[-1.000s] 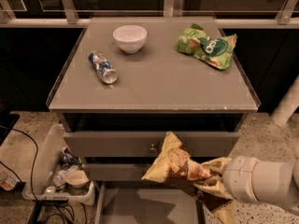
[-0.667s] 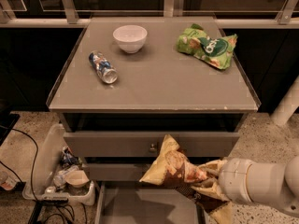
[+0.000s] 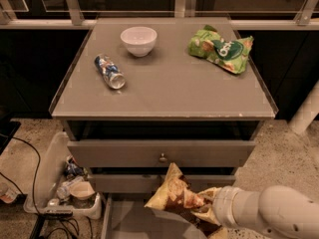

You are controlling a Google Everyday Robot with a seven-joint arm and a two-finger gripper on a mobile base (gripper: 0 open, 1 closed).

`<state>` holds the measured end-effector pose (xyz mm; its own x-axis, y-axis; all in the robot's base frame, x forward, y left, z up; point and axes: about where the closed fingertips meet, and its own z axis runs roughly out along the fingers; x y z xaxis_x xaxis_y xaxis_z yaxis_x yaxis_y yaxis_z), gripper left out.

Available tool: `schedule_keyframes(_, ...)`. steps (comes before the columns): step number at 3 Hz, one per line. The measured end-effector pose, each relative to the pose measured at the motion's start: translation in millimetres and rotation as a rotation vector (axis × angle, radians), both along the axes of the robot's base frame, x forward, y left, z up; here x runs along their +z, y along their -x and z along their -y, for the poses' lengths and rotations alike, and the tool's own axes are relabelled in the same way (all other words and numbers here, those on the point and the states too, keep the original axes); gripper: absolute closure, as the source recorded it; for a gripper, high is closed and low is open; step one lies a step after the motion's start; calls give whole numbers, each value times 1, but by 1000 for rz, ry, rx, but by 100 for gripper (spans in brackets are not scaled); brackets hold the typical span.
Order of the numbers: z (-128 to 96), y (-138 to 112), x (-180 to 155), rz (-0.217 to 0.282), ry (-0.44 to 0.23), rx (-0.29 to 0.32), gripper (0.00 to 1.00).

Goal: Place brown chip bag into bottom drawer

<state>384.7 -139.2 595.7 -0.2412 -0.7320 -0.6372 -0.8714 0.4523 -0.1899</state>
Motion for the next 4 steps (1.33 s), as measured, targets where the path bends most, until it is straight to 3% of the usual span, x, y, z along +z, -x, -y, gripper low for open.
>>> schedule_keyframes(2,-2,-34,-92,56,59,-36,100)
schedule_keyframes(3,21,-61,-121,51,35,-101,100)
schedule_keyframes(4,21,-61,-121,51,35,-101,100)
